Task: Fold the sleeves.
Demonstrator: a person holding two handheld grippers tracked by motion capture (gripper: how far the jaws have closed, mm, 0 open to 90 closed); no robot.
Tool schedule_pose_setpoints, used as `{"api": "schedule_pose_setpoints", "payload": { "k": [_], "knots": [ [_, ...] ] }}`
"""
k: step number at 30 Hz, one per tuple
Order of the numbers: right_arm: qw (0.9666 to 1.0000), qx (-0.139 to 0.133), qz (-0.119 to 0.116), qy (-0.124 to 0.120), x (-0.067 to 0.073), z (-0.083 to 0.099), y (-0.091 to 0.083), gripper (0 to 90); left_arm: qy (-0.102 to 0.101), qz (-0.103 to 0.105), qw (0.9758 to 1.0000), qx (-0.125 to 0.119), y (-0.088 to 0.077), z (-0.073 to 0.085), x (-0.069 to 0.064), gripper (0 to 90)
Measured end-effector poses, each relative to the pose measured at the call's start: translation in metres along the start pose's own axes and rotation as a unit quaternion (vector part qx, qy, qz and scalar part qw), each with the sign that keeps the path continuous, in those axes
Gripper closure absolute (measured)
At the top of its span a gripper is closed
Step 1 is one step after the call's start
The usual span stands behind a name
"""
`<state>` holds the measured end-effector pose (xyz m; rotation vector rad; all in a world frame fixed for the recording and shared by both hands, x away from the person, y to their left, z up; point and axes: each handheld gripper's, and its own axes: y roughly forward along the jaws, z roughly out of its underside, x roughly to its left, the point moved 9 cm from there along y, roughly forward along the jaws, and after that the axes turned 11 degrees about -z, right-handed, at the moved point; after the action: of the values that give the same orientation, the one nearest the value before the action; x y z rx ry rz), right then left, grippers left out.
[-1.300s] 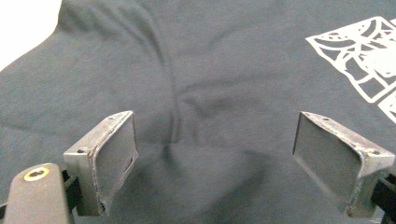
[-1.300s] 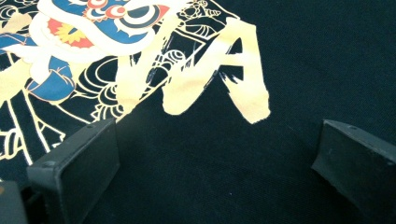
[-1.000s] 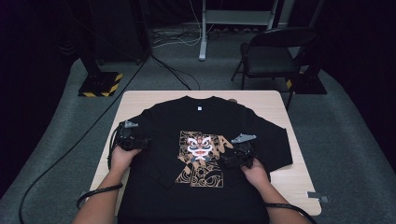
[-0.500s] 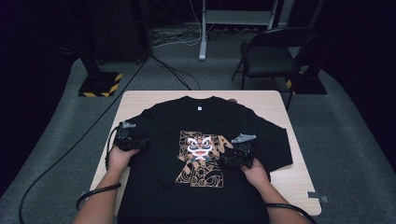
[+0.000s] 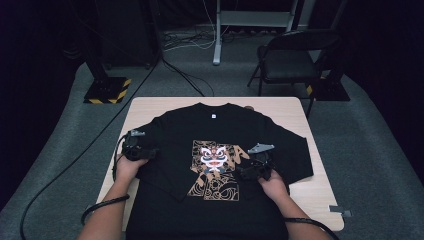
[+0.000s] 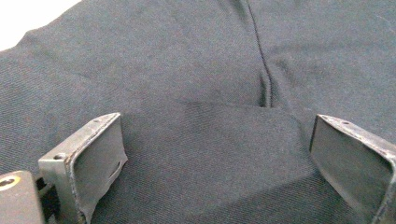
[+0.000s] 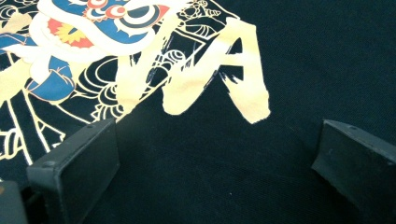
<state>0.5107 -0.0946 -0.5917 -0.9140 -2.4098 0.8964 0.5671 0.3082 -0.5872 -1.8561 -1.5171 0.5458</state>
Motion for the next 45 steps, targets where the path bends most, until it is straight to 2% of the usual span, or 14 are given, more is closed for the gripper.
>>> {"api": "schedule_pose_setpoints", "payload": {
  "k": [6,11,16,17,20,23,26,29,31,34,37,38,45],
  "knots": [
    [1.0,0.0,0.0,0.0,0.0,0.0,0.0,0.0,0.001,0.004,0.9999,-0.015,-0.004,-0.003,0.003,6.6],
    [1.0,0.0,0.0,0.0,0.0,0.0,0.0,0.0,-0.016,0.011,0.9995,-0.025,-0.008,-0.007,0.009,7.5],
    [1.0,0.0,0.0,0.0,0.0,0.0,0.0,0.0,-0.03,0.006,0.9992,-0.027,-0.011,-0.007,0.02,9.4],
    [1.0,0.0,0.0,0.0,0.0,0.0,0.0,0.0,-0.033,-0.001,0.9991,-0.026,-0.013,-0.006,0.024,10.1],
    [1.0,0.0,0.0,0.0,0.0,0.0,0.0,0.0,-0.035,-0.003,0.999,-0.026,-0.014,-0.005,0.028,12.2],
    [1.0,0.0,0.0,0.0,0.0,0.0,0.0,0.0,-0.044,-0.011,0.9987,-0.026,-0.017,-0.005,0.035,19.0],
    [1.0,0.0,0.0,0.0,0.0,0.0,0.0,0.0,-0.062,-0.017,0.9975,-0.031,-0.022,-0.005,0.045,21.2],
    [1.0,0.0,0.0,0.0,0.0,0.0,0.0,0.0,-0.073,-0.023,0.9967,-0.029,-0.023,-0.005,0.05,24.1],
    [1.0,0.0,0.0,0.0,0.0,0.0,0.0,0.0,-0.087,-0.038,0.9953,-0.017,-0.025,0.0,0.06,27.3],
    [1.0,0.0,0.001,0.0,0.0,0.0,0.0,0.0,-0.094,-0.046,0.9945,-0.009,-0.026,0.003,0.066,32.7],
    [1.0,0.0,0.001,0.0,0.0,0.0,0.0,0.0,-0.094,-0.051,0.9943,-0.002,-0.027,0.005,0.069,36.4],
    [1.0,0.0,0.001,0.0,0.0,0.0,0.0,0.0,-0.089,-0.067,0.9938,0.005,-0.027,0.007,0.072,39.2],
    [1.0,0.0,0.001,0.0,0.0,0.0,0.0,0.0,-0.079,-0.08,0.9933,0.026,-0.024,0.013,0.075,47.8]
  ]
}}
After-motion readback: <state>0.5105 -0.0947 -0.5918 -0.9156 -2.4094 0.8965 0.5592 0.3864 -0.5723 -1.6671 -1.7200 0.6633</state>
